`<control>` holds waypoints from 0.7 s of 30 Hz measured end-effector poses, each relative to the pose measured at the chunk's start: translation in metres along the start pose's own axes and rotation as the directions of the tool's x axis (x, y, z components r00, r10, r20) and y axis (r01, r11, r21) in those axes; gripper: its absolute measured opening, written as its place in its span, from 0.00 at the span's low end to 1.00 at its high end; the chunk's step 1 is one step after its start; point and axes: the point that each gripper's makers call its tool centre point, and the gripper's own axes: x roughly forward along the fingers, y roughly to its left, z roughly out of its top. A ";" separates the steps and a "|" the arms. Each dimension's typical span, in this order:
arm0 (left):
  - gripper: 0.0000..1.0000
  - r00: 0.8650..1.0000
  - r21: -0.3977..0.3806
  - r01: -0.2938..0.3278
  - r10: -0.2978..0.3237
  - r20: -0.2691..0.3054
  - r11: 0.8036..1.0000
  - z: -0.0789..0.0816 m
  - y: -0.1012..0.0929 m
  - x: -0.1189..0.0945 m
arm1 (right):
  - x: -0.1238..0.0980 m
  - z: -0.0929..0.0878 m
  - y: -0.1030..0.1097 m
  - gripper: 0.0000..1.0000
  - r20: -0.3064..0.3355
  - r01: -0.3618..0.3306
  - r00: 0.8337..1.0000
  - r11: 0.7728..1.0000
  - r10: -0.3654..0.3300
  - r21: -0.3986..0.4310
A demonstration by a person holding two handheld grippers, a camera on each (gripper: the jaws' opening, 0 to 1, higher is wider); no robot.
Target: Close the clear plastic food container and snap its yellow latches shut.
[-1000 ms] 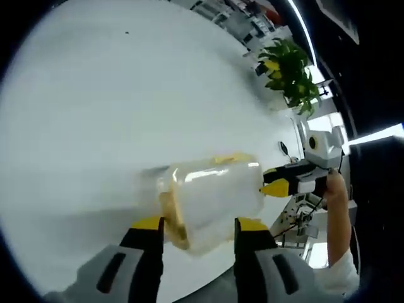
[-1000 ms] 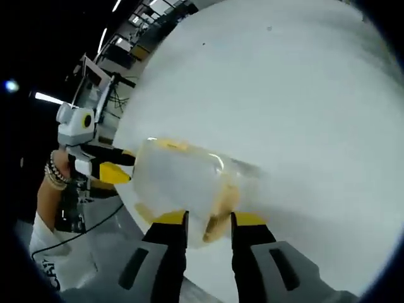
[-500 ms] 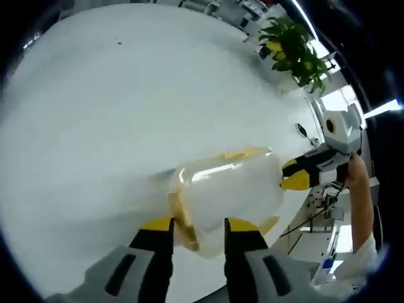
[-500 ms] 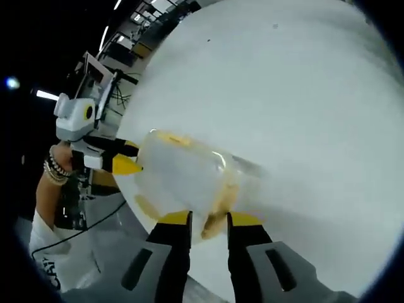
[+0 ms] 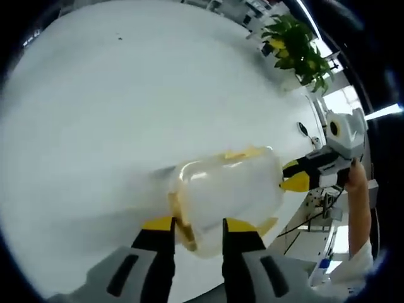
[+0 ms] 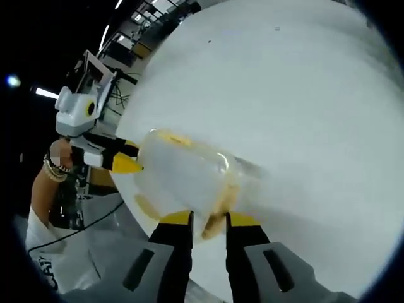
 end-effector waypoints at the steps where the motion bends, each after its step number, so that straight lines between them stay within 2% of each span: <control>1: 0.20 1.000 0.029 -0.009 0.009 0.010 1.000 0.002 0.006 0.000 | -0.001 -0.001 0.000 0.15 -0.001 0.000 1.000 1.000 0.000 -0.003; 10: 0.20 1.000 0.028 -0.002 0.001 0.028 1.000 0.001 0.006 0.001 | -0.002 0.000 -0.002 0.14 0.001 -0.004 1.000 1.000 0.004 0.006; 13: 0.20 0.999 -0.010 0.014 -0.014 0.033 1.000 0.000 0.008 0.002 | -0.001 0.000 -0.002 0.13 0.005 -0.019 1.000 0.999 0.019 0.038; 18: 0.20 0.999 -0.013 0.019 -0.018 0.034 1.000 -0.001 0.007 0.002 | 0.001 0.000 -0.003 0.12 0.007 -0.045 0.999 0.995 0.044 0.093; 19: 0.20 0.999 -0.015 0.014 -0.014 0.029 1.000 -0.002 0.007 0.003 | 0.001 -0.007 0.005 0.11 -0.016 -0.086 0.996 0.986 0.089 0.145; 21: 0.20 0.999 -0.020 0.020 -0.019 0.032 1.000 -0.002 0.008 0.004 | 0.009 -0.003 -0.004 0.11 0.010 -0.075 0.997 0.987 0.074 0.140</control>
